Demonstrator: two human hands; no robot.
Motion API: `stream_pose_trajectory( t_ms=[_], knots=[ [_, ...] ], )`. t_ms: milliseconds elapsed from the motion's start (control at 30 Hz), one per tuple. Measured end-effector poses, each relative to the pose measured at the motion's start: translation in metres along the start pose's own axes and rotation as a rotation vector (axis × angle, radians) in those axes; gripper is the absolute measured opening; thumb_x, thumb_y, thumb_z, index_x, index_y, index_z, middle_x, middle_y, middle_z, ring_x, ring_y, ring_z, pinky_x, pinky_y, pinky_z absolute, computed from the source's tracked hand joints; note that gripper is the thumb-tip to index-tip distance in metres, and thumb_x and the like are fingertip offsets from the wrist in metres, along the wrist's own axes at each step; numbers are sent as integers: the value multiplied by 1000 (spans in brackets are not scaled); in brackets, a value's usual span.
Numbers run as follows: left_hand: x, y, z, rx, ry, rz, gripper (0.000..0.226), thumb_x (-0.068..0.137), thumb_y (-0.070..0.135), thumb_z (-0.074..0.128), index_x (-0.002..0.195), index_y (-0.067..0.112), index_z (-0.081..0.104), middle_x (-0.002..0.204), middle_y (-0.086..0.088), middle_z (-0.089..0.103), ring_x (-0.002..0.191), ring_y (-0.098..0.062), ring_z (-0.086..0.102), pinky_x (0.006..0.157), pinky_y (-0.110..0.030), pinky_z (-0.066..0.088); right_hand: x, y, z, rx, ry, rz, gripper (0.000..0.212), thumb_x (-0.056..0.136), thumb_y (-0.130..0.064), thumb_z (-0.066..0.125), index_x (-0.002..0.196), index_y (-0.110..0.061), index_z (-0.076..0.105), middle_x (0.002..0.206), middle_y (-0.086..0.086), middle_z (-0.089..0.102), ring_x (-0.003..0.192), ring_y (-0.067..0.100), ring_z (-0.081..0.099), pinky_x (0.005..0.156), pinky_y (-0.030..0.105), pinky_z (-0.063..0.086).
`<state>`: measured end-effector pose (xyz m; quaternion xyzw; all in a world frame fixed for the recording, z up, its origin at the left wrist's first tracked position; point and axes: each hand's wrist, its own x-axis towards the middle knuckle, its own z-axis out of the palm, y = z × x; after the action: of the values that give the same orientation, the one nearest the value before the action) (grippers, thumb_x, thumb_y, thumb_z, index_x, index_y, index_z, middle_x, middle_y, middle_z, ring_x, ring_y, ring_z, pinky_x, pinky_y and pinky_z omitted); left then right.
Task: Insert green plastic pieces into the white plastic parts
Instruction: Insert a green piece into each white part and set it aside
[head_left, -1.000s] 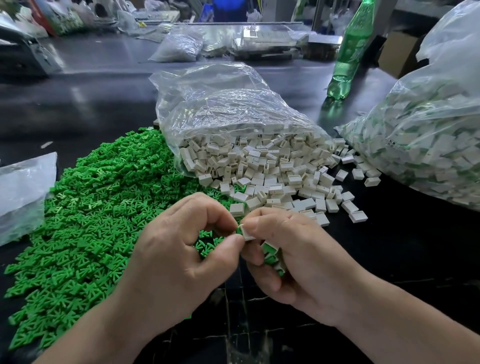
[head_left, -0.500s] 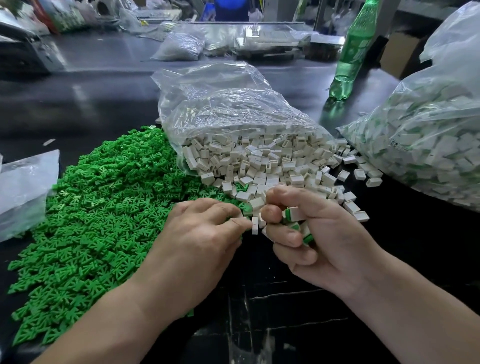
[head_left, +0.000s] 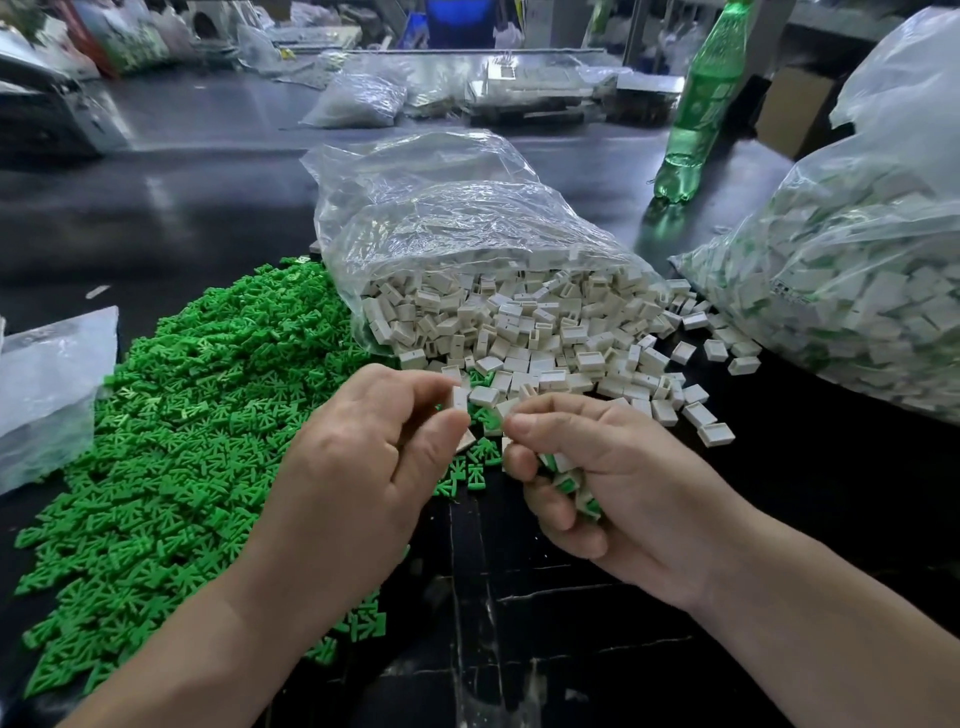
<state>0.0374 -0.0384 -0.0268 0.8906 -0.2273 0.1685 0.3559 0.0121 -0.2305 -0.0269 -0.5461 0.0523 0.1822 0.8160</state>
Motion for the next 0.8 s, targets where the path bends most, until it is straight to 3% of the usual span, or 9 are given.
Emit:
stream_pose_trajectory(
  t_ms=[133,233,400,533,600,667,733,800],
  knots=[
    [-3,8,-4,-92,-28,-5,23,95,48,46,97,33,63,85,21,61,92,9,56,76,-1,39,-1,5,4,-146,-56,-90,22,85,-21,72,107,-27,72,76,2,64,47,12,51,35,18,34],
    [-5,13,-6,-277,-98,-108,29,91,60,47,90,37,66,81,20,66,81,4,62,66,-4,42,-4,10,7,-350,-93,-241,40,88,-26,73,125,-41,65,77,-5,64,50,10,54,37,20,40],
    [-9,20,-5,-338,-134,-125,34,83,71,42,77,44,62,59,21,59,52,4,54,45,-4,34,-9,15,14,-763,-6,-642,20,95,-37,65,115,-40,66,78,-18,66,55,-1,59,52,8,45],
    [-7,7,-14,-181,-126,-128,64,84,83,22,77,33,62,71,12,62,68,-5,60,47,-17,41,-10,10,10,-513,27,-454,13,90,-37,70,101,-32,72,69,-8,61,46,4,53,40,16,42],
    [-5,-6,-21,16,-132,-144,58,86,80,27,81,34,62,70,13,61,71,-3,59,49,-24,41,-8,5,6,-352,39,-333,18,91,-35,72,80,-21,66,67,1,57,43,10,48,36,19,36],
    [-3,-15,-25,250,-197,-135,49,84,74,31,92,36,62,75,19,57,68,1,55,57,-26,46,-5,1,4,-202,68,-230,27,88,-36,74,71,-21,60,68,4,55,42,11,45,36,19,33],
    [-4,-19,-23,389,-291,-127,54,80,74,29,101,38,62,86,22,54,76,4,50,66,-28,49,-3,-1,4,-124,72,-162,25,84,-38,74,73,-20,61,68,4,56,42,11,44,36,18,31],
    [-6,-17,-20,441,-338,-117,53,77,76,32,106,40,60,91,23,53,80,2,49,66,-25,44,-3,-1,5,-91,76,-115,26,85,-34,73,85,-10,64,67,3,56,40,11,43,35,17,29]
  ],
)
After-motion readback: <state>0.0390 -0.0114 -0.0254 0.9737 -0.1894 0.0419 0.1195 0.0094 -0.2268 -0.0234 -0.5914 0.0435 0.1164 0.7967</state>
